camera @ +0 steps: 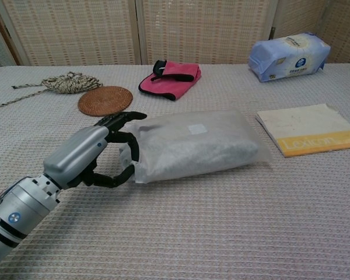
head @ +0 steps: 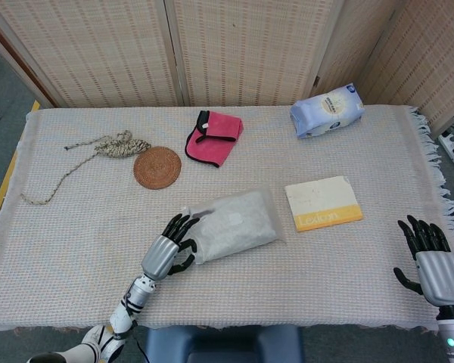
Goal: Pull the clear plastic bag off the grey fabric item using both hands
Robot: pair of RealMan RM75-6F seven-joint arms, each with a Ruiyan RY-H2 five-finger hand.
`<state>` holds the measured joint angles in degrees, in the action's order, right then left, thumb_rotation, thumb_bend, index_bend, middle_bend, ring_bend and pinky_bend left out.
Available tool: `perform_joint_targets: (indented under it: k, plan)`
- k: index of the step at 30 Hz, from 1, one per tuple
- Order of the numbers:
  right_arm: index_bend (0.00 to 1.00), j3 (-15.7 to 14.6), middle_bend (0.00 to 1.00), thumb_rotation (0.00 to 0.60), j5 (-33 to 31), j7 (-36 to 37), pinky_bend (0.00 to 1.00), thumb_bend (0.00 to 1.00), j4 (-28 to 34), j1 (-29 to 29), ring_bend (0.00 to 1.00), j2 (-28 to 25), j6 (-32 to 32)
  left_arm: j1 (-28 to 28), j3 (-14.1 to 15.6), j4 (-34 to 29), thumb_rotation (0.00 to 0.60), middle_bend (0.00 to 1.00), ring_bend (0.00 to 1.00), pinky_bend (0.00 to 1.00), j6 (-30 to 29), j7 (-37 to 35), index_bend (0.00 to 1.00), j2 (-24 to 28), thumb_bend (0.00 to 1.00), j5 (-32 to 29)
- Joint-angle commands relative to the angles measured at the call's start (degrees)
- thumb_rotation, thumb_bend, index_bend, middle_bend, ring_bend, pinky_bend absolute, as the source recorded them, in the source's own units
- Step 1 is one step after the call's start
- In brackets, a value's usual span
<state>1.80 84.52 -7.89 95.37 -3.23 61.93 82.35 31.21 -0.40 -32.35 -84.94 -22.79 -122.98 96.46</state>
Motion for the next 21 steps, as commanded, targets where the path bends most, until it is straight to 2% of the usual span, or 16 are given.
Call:
perform_joint_targets:
  k: [1,9,13,15,17,21]
  plan:
    - [0.0,-0.02,0.0,0.6,0.06,0.02,0.0,0.22,0.01,0.03,0.0,-0.01,0.07,-0.07,0.19,0.31,0.6,0.17,0.0,0.0,-0.29,-0.21,0.75,-0.28,0.53,0.0]
    - [0.0,-0.29,0.0,0.6,0.63,-0.18,0.0,0.22,-0.24,-0.23,0.0,0.38,-0.31,-0.68,0.73,-0.22,0.6,0.18,0.0,0.0,-2.0,-0.1,0.8,0.12,0.57,0.11]
    - [0.0,-0.04,0.0,0.6,2.3,0.74,0.0,0.22,-2.44,-1.51,0.0,2.99,-0.86,-1.61,1.29,-1.13,0.6,0.18,0.0,0.0,-3.58,0.2,0.81,0.83,0.58,0.4]
    - [0.07,0.51,0.0,0.6,3.49,3.1,0.0,0.23,-4.93,-2.44,0.0,5.67,-0.69,-2.06,1.64,-1.54,0.6,0.18,0.0,0.0,-4.05,0.41,0.81,1.17,0.58,0.53]
    - [0.18,0.95,0.0,0.6,4.26,4.83,0.0,0.26,-7.67,-3.38,0.0,8.26,-0.84,-2.33,1.79,-1.78,0.6,0.18,0.0,0.0,-4.04,0.64,0.81,1.35,0.58,0.47]
    - [0.33,1.52,0.0,0.6,4.75,6.95,0.0,0.3,-13.45,-6.31,0.0,14.39,-3.75,-2.63,1.94,-2.22,0.6,0.18,0.0,0.0,-3.81,0.84,0.82,1.37,0.58,0.31]
